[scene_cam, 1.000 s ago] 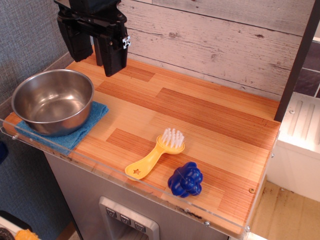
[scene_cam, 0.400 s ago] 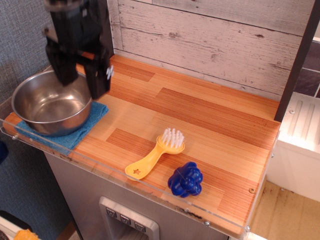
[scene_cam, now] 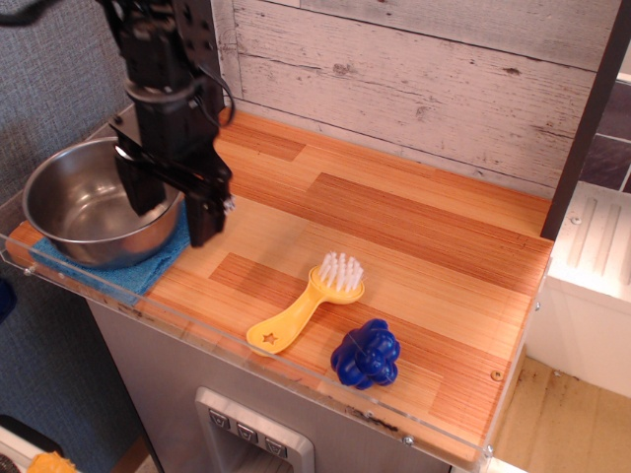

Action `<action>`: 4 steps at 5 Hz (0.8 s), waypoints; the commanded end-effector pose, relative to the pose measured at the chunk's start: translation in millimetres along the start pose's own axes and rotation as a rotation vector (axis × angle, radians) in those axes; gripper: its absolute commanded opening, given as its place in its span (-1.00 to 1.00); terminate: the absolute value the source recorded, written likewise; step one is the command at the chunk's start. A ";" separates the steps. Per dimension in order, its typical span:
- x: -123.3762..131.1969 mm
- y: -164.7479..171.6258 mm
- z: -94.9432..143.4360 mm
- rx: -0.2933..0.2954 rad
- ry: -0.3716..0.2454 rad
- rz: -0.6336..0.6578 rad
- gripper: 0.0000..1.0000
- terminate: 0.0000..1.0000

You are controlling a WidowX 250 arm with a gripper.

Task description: Set the pot behind the yellow brush.

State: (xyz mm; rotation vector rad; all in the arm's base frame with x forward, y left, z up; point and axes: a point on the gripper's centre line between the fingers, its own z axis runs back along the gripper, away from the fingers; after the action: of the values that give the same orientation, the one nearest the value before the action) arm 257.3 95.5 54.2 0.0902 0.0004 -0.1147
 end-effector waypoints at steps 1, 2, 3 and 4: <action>9.8 6.5 -13.4 0.025 0.012 0.001 1.00 -1.00; 10.5 7.0 -16.2 0.019 0.010 0.005 1.00 -1.00; 7.1 10.2 -16.5 0.009 -0.012 0.018 -1.00 -1.00; 4.5 13.3 -15.8 0.007 -0.018 0.019 -1.00 -1.00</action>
State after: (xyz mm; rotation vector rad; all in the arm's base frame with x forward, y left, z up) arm 261.5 105.2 28.6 0.0821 0.0185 -0.0984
